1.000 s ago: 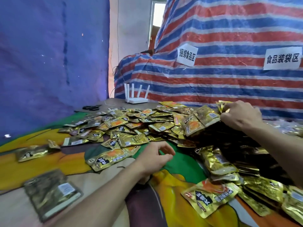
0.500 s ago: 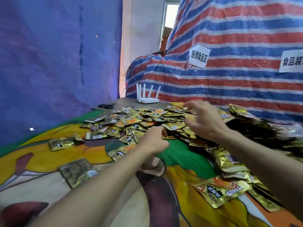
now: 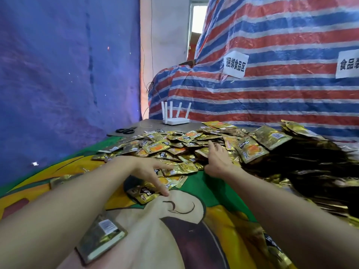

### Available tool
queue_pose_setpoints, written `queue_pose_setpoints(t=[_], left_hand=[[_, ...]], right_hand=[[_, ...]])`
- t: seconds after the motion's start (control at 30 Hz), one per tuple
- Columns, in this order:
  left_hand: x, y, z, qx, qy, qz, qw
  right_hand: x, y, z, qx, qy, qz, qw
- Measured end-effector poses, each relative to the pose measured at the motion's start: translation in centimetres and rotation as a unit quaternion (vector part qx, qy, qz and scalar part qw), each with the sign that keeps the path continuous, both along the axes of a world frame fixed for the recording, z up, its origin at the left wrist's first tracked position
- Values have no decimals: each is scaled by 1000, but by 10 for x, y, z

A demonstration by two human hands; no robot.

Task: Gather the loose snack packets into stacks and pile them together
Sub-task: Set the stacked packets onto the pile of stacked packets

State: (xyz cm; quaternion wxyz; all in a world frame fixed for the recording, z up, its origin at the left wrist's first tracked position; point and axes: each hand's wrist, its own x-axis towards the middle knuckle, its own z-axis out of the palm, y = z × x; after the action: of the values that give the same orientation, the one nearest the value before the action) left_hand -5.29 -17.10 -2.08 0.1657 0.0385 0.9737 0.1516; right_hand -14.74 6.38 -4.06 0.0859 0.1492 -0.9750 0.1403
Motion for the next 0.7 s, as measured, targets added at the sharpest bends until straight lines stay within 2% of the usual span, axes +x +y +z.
queue_pose_setpoints(t=[0.07, 0.23, 0.37, 0.43, 0.57, 0.63, 0.7], left_hand=[[-9, 2, 5, -28, 12, -28, 999], [-28, 13, 17, -60, 12, -39, 997], [-30, 20, 21, -61, 34, -52, 996], [-28, 23, 21, -83, 63, -65, 992], [-20, 34, 7, -200, 154, -93, 963], [-18, 42, -4, -243, 207, -81, 944], [-17, 48, -12, -245, 236, -41, 939]], right_hand=[[-10, 0, -6, -23, 2, -12, 1000], [-22, -3, -10, 34, 8, -33, 999], [-20, -5, -10, 72, 87, -42, 993], [-18, -6, -13, 79, 113, -27, 990], [-14, -2, -17, 59, 149, 17, 987], [-12, 2, -16, 43, 162, 28, 985], [-8, 7, -14, 13, 170, 36, 985]])
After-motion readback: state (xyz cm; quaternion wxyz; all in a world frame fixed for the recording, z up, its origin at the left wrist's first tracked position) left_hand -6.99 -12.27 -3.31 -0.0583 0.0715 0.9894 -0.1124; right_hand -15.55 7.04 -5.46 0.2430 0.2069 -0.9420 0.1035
